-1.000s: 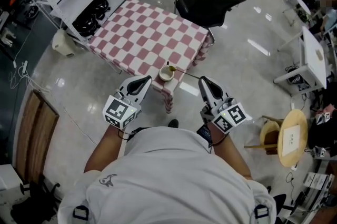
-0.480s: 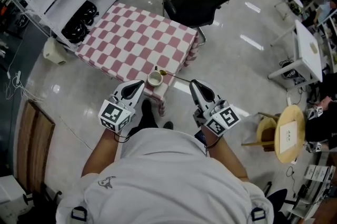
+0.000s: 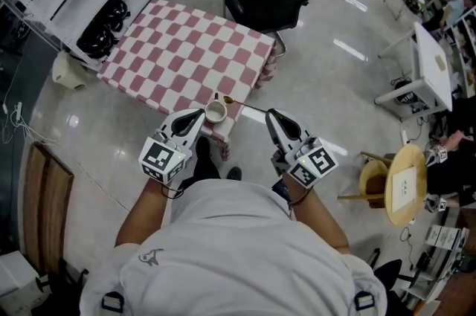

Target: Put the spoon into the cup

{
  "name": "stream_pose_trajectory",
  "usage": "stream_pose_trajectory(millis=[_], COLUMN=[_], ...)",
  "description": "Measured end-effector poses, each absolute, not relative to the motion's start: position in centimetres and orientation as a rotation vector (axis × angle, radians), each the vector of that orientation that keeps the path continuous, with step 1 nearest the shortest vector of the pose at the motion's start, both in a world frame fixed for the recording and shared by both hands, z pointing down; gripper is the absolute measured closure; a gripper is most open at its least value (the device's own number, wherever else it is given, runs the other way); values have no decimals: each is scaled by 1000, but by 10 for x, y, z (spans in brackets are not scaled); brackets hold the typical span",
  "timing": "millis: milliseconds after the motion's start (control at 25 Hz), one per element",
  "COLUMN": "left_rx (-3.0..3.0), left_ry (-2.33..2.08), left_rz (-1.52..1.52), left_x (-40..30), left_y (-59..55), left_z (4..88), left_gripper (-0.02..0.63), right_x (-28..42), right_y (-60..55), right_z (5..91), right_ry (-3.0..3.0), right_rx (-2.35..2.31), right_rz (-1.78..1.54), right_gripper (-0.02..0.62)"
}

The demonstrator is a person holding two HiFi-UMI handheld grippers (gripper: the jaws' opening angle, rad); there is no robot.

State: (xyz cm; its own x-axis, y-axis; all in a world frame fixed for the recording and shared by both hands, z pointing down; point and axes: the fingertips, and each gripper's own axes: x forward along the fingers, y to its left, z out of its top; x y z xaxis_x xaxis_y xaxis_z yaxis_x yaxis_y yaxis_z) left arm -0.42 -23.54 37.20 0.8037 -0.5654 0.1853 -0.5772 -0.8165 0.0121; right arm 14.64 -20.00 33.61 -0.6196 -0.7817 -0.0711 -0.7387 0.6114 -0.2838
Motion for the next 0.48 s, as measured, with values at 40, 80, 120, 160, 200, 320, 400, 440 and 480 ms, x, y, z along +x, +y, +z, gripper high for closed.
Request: stream_pose_trajectory(millis=[40,80,120,160,200,320,400,440,480], left_rx=[2915,2911,2907,2903,2897,2866,2845,2835,2825], left_ry=[-925,-925,-927,-930,-931,-916,-910,-911,-912], left_rz=[267,267,267,267,268,287,304,310,314], left_x=[-4,-5,-5,-6,-8,-10,-13,-15,-17], left_y=[-239,-243,-246,-250,-254,-264,-269,-271,-274], left_z=[373,375,376,378,380,393,401,405,408], left_gripper=[592,592,592,592,592,593,592,593,592], right_x=[146,146,146,145,145,143,141,140,138], right_y=[-204,-207,-211,-216,-221,-233,-241,-245,-248], right_z=[338,341,344,346,349,359,364,368,372], right_ry=[2649,2650,2652,2653,2655,2654,2655,2659,2663], right_rx=[-1265,-1267,-1267,-1266,-1265,-1272,-1274,-1273,-1271], right_rz=[-348,-359,-369,-377,-385,-418,-445,-460,-475], right_gripper=[561,561,561,561,561,561,561,561,561])
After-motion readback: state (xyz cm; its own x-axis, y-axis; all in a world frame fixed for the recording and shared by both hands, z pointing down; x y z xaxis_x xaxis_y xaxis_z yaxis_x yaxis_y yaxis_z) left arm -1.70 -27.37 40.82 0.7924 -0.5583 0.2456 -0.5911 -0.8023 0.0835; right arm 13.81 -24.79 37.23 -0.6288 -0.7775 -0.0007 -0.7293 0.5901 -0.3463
